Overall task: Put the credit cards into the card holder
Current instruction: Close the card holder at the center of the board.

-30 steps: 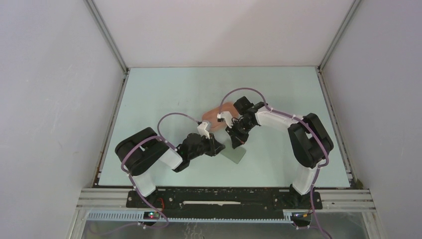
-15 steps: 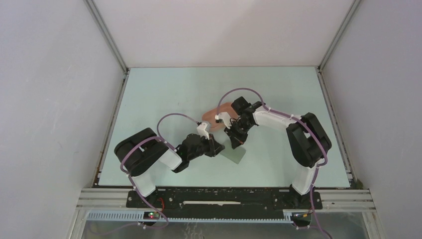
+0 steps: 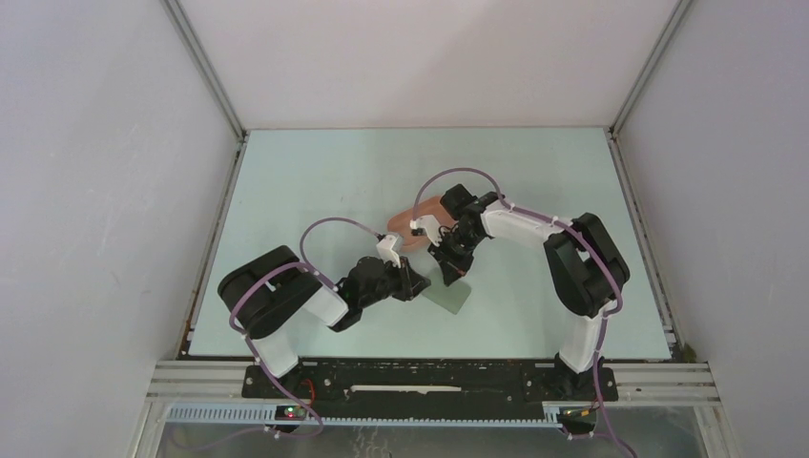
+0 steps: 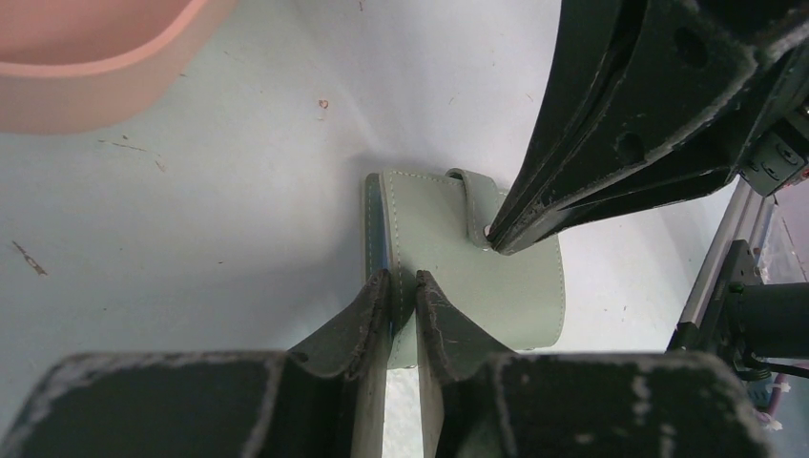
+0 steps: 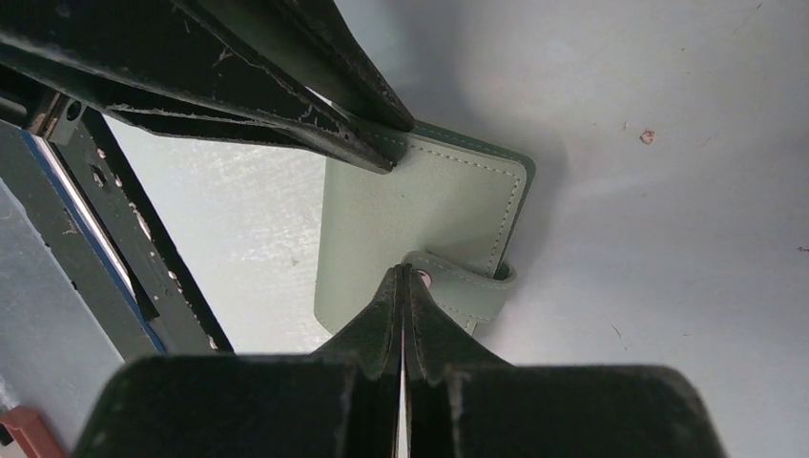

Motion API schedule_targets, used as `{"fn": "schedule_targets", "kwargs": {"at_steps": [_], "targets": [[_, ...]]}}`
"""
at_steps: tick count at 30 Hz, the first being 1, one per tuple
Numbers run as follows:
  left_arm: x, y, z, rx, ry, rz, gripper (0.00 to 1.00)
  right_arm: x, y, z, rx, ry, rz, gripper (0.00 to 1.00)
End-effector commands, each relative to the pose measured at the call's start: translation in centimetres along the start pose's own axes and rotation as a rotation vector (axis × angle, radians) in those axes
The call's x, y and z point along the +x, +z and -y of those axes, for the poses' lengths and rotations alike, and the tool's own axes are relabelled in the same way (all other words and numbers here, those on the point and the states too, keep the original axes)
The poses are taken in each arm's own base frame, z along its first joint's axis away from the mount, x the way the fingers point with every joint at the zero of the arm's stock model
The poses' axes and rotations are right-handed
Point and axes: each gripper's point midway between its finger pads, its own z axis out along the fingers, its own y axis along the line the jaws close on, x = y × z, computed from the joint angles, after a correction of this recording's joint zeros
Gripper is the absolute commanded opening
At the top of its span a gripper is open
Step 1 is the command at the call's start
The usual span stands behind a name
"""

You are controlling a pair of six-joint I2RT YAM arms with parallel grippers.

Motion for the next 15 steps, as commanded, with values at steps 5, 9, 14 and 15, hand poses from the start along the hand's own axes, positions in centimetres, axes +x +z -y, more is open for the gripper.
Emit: {"fn": "schedule_targets", "kwargs": {"at_steps": [5,9,14,15], "targets": [[-0.1,-0.8,0.5,0.02,0.002,0.02,0.19,3.1,2.3,0.8,0.014,0.034,-0.14,0.0],[-0.2,-0.8,0.6,0.026,0.002,0.021,0.19,3.8,2.5,1.3,0.036,0.045,-0.173,0.0],[-0.2,-0.8,0.8,0.036,0.003,0.022,0.19,4.6,2.8,1.7,0.049,0.059,-0.204,0.0],[-0.2,-0.8,0.8,0.037,0.002,0.022,0.19,4.6,2.8,1.7,0.048,0.061,-0.207,0.0]]}}
